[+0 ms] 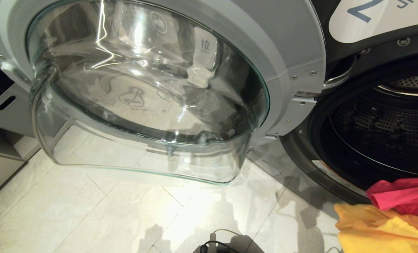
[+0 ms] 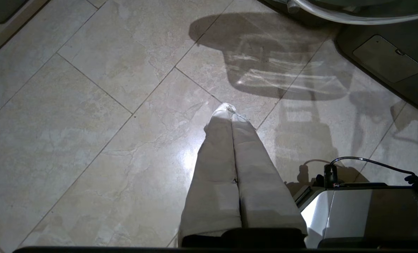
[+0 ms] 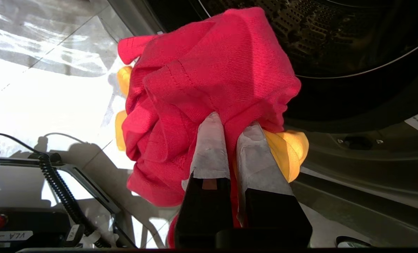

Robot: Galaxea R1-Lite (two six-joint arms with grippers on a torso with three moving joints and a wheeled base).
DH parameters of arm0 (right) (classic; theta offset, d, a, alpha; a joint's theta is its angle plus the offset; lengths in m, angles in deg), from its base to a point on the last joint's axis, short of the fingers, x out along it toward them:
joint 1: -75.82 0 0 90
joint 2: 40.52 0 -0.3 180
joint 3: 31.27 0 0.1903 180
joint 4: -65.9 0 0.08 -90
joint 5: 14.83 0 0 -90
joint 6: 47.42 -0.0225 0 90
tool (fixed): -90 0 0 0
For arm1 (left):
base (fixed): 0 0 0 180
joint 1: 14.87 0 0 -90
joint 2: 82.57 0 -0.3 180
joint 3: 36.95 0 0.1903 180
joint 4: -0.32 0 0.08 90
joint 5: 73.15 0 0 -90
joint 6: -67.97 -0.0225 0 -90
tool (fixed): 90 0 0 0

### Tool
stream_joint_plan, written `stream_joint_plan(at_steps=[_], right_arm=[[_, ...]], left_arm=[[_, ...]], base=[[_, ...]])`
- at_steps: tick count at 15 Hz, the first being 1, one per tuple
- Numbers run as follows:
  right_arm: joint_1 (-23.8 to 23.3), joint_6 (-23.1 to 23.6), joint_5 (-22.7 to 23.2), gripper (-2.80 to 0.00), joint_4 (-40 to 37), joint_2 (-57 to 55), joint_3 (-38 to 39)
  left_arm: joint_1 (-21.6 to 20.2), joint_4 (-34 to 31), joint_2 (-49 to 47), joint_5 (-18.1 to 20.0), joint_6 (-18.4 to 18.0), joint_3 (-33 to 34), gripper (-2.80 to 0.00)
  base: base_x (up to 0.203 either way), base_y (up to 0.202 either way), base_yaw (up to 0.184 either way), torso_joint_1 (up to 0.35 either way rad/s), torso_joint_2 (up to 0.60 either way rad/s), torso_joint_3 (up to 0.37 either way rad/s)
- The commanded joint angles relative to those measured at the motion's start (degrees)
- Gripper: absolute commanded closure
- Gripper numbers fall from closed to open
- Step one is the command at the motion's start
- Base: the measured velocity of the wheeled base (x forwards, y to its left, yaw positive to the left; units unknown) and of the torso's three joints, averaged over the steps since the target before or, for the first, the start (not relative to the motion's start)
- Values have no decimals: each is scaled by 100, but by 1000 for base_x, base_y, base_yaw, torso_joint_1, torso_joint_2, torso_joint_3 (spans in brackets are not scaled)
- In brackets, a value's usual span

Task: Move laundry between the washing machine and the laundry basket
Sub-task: Pick a cloth and place it into the basket

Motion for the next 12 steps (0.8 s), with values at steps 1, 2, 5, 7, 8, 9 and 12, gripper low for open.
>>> stream_joint_plan(at_steps=[1,2,5,7,8,9,12], right_arm=[[0,9,-29,0,-22,-21,-4],[0,9,-37,0,-22,-21,5],[6,9,-28,0,-22,-21,22],[9,18,-20,0,-13,-21,99],[9,10,-20,0,-2,-21,146],[9,9,-20,0,13,-21,165],[9,9,-28,0,13,-21,180]], left_arm=[[0,-2,-2,-1,4,0,0],[0,-2,-2,-1,4,0,0],[0,-2,-2,-1,4,0,0],[0,-2,-2,-1,4,0,0],[0,-6,-2,-1,4,0,0],[0,-2,-2,-1,4,0,0],[0,-11,-2,-1,4,0,0]], base=[[0,0,0,0,0,0],[-125,0,1,13,10,2],[-162,0,-15,-2,-2,7],[-130,0,-5,8,4,1],[-38,0,-18,4,0,7],[0,0,0,0,0,0],[0,0,0,0,0,0]])
